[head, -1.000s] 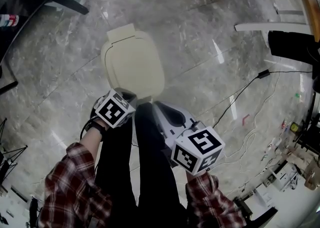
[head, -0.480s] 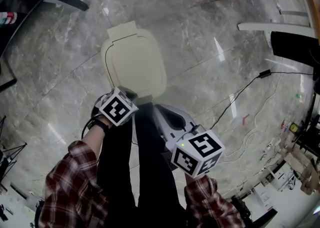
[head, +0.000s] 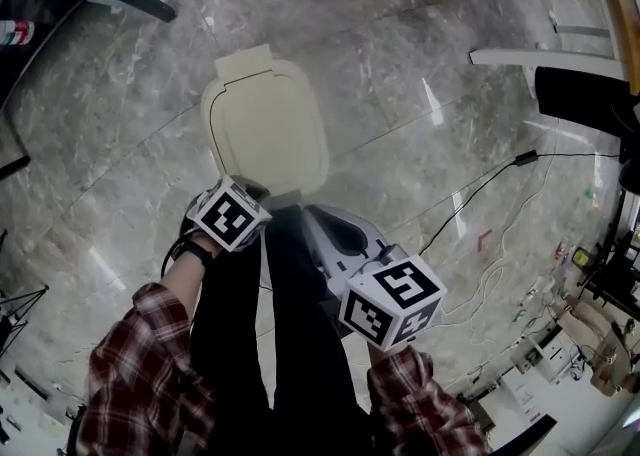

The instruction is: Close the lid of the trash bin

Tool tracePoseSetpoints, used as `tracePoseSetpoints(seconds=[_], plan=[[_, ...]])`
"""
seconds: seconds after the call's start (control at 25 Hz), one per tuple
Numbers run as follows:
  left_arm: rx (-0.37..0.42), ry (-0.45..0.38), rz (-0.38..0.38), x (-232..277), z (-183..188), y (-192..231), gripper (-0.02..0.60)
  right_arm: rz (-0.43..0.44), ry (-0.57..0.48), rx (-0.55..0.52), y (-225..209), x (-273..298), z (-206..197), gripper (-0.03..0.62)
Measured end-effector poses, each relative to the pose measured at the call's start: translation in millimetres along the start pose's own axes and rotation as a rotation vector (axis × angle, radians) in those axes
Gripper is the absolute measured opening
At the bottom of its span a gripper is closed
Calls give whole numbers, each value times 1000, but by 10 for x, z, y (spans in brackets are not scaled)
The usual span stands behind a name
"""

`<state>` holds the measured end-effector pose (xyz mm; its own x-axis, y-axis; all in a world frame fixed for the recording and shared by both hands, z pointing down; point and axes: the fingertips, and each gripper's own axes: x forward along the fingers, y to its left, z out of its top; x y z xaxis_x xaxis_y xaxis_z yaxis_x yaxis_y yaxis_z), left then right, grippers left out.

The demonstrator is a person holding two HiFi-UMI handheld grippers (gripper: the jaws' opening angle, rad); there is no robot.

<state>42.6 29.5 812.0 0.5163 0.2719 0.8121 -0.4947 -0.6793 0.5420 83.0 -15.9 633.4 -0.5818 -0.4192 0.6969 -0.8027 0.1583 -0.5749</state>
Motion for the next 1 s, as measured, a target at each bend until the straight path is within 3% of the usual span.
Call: tracePoseSetpoints(seconds=[0.12,0.36,0.6,1.0], plan=[[-17,-33,-4,-159,53,-51,12,-3,-7,-25,75,-74,127,12],[-32,-211,8,-942,615,-233,12,5,-59,-106,502,-301,658,12],[5,-450,104,-2259,1411,-343,12,45,-164,-219,1070,-660,1534,12],[27,-835,182,-4367,1679,-1357,12,73,-271,-448,2253,-1699,2147,12]])
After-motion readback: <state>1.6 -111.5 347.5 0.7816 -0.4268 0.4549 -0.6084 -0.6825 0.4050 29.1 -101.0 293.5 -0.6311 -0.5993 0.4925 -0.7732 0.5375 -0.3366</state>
